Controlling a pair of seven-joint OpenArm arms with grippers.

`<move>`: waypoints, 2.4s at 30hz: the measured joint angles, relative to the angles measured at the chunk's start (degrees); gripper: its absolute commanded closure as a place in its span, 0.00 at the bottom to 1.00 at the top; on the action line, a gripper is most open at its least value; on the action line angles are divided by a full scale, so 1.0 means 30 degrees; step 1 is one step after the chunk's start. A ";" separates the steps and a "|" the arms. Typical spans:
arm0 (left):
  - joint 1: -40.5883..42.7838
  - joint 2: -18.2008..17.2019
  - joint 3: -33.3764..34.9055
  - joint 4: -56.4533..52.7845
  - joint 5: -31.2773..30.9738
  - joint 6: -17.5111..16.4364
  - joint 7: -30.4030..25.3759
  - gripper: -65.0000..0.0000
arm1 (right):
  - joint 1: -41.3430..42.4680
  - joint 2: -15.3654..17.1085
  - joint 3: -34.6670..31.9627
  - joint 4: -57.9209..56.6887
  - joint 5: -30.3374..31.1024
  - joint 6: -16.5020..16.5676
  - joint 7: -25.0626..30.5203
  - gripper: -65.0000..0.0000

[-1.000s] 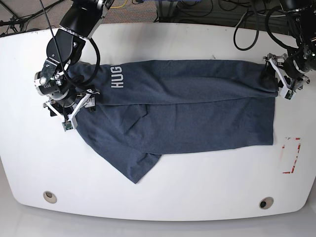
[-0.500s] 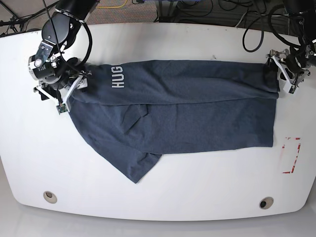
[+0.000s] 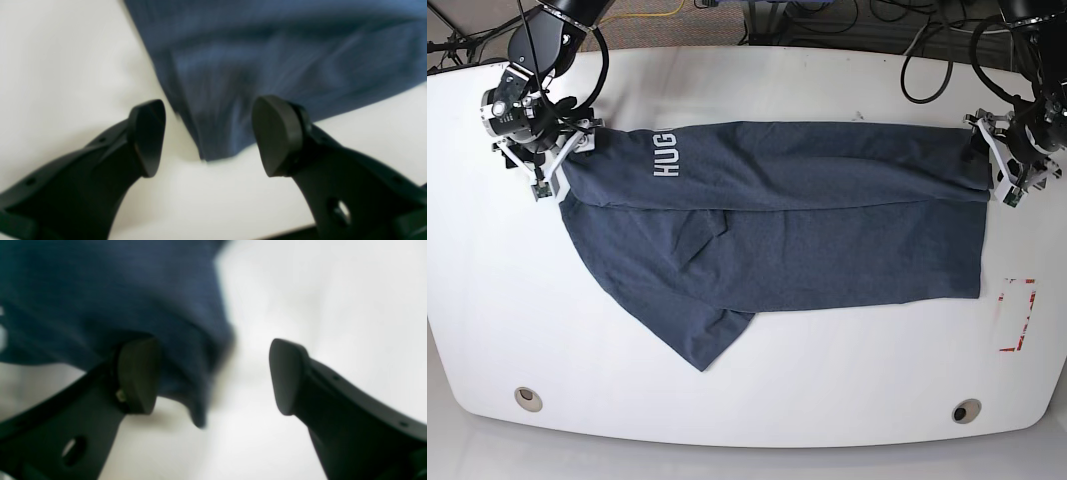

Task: Fold the T-shirt properly
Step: 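Adjust the grip on the shirt edge with both grippers, then drag the held shirt edge with both grippers away from the shirt's body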

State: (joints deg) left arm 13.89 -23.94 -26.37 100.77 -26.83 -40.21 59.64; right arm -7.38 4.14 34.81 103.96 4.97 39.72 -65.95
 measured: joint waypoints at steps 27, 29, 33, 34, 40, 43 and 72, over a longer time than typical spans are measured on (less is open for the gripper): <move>-0.0240 0.1588 0.0022 -0.2637 0.3126 0.0087 -0.1151 0.37 | 0.0532 -0.0270 0.0153 -0.2594 0.0430 0.0066 0.1916 0.26; -0.0233 0.1588 0.0022 -0.3140 0.3177 0.0087 -0.1180 0.37 | 0.0532 -0.0270 0.0153 -0.2594 0.0452 0.0058 0.1916 0.26; -0.0350 0.1428 0.0015 -0.3963 0.2834 0.0080 -0.1588 0.37 | 0.0539 -0.0262 0.0153 -0.2608 0.0488 0.0066 0.1923 0.26; -0.0386 0.1333 0.0015 -0.4095 0.2798 0.0066 -0.1690 0.38 | 0.0539 -0.0262 0.0153 -0.2608 0.0488 0.0058 0.1923 0.26; -0.0787 0.1086 -0.0095 -0.5472 0.2732 0.0080 -0.3206 0.62 | 0.0539 -0.0262 0.0153 -0.2608 0.0452 0.0066 0.1916 0.26; -0.1151 0.0991 -0.0153 -0.6105 0.2710 0.0087 -0.3468 0.83 | 0.0546 -0.0262 0.0153 -0.2608 0.0495 0.0058 0.1923 0.28; 0.2528 -0.0095 0.0131 -0.3504 0.2055 -0.0131 -0.3381 0.90 | -0.2521 0.0911 -0.0087 -0.1268 0.1501 0.0277 0.2062 0.79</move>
State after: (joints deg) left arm 21.47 -24.23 -25.98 90.26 -20.67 -40.60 49.50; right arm -14.94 6.87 34.54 100.16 9.47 40.56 -59.77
